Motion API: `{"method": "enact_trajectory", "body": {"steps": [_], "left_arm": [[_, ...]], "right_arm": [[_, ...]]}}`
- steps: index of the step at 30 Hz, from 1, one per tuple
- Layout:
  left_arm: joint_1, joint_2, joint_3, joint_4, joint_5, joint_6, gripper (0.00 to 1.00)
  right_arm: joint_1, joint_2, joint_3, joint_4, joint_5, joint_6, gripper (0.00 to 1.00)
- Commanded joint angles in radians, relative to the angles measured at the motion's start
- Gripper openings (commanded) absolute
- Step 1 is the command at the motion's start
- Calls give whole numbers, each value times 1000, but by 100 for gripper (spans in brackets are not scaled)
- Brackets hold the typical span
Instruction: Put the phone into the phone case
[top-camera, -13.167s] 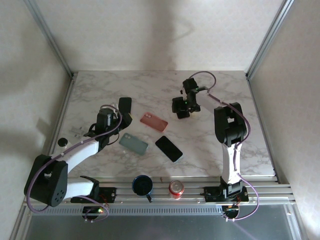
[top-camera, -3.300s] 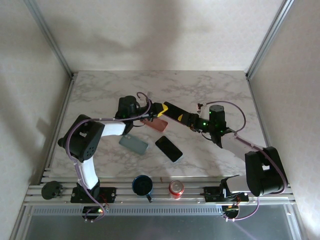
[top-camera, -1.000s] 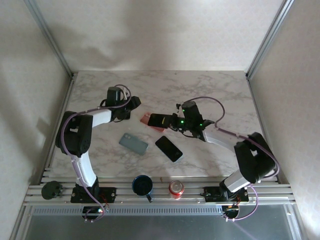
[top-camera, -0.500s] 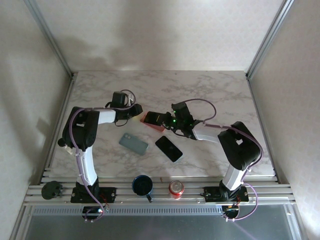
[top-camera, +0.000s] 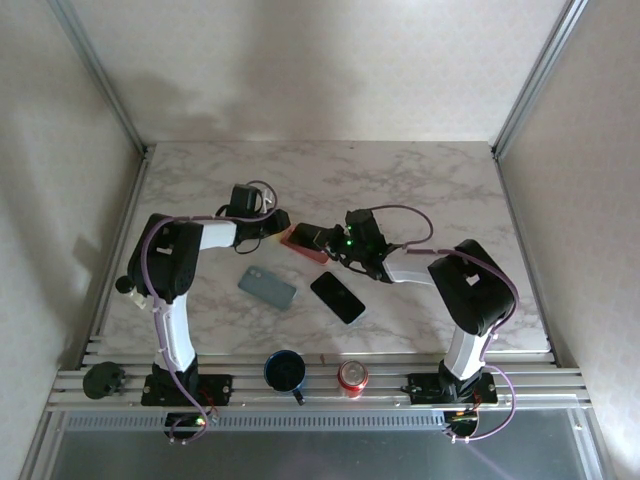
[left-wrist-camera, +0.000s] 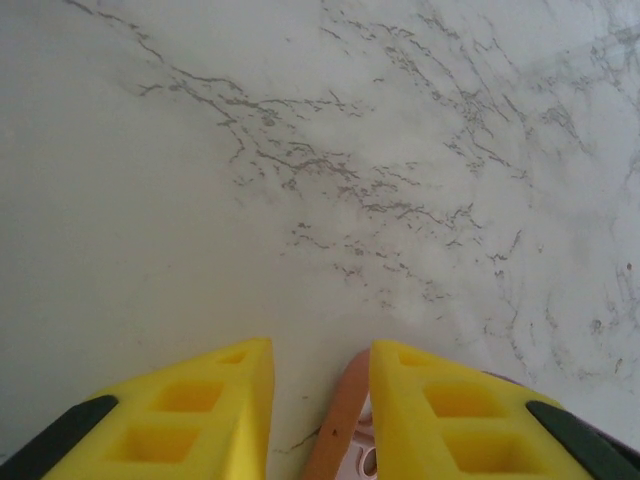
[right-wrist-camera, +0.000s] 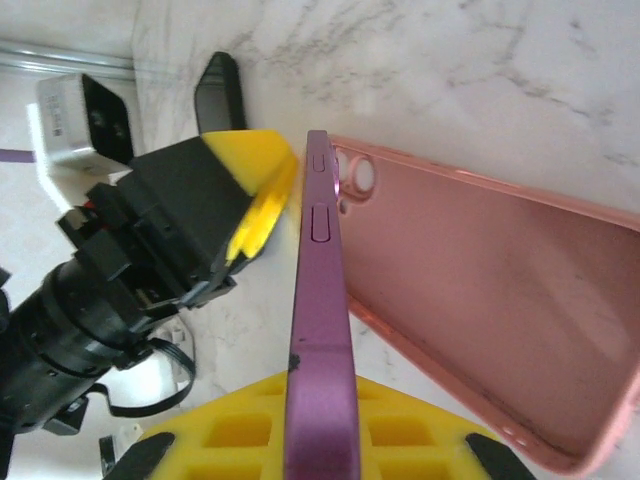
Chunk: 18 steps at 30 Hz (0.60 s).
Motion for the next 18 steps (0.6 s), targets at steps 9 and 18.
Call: {"method": "enact_trajectory", "body": {"steps": [9,18], "left_arm": [[-28,-38,-81,-4,15,-38,30],[-56,-60,-135,30,28,-64,29]], "right_arm": [[4,-19,-65,11,33,71,0],[4,6,-27,-87,19,72,0]]}}
